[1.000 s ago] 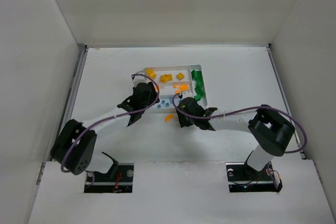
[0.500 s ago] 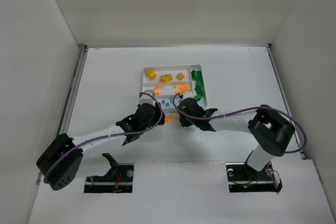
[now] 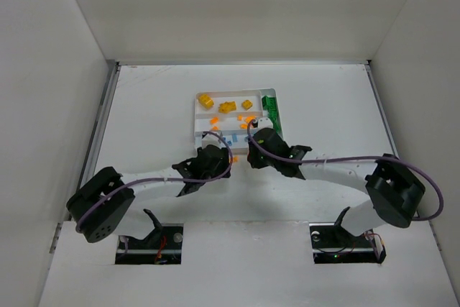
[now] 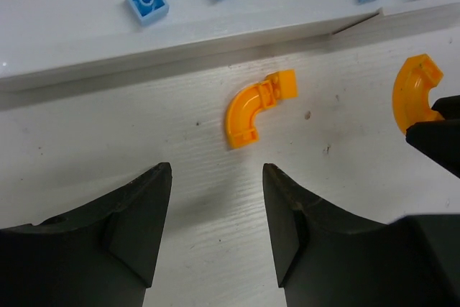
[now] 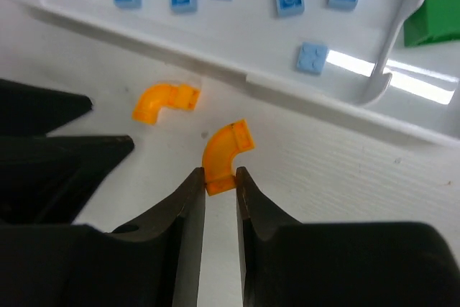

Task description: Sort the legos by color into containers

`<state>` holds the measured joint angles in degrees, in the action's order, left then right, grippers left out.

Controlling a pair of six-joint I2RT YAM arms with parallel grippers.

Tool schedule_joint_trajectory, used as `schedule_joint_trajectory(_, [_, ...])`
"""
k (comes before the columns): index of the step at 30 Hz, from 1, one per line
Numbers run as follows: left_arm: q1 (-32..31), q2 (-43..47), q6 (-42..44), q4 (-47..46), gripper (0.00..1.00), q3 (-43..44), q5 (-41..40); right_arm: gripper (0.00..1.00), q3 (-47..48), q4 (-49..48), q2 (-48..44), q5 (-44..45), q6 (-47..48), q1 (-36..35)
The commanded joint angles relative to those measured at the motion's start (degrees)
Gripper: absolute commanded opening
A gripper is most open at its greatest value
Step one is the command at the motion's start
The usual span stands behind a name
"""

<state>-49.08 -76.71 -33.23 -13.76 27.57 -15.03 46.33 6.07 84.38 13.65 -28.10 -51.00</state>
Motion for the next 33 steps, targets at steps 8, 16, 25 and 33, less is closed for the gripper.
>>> schedule_joint_trajectory(8, [-0.36,-4.68,2.65,-4.26,0.49,4.16,-0.44,0.26,17.91,-6.85,11.75,-1.26,2.43,9.21])
schedule_joint_trajectory(16, [-0.88,-7.4,2.82,-4.43,0.47,4.33,-1.14,0.34,28.11,-5.8,22.58,-1.7,2.96,12.9])
schedule_joint_trajectory(25, [-0.88,-9.25,3.26,-4.26,0.38,4.07,-0.71,0.55,23.12,-6.68,17.85,0.41,2.43,12.38])
schedule_joint_trajectory(33, [-1.32,-12.06,4.67,-4.61,0.34,5.3,0.09,0.55,10.29,-8.7,8.36,1.82,-0.9,8.95])
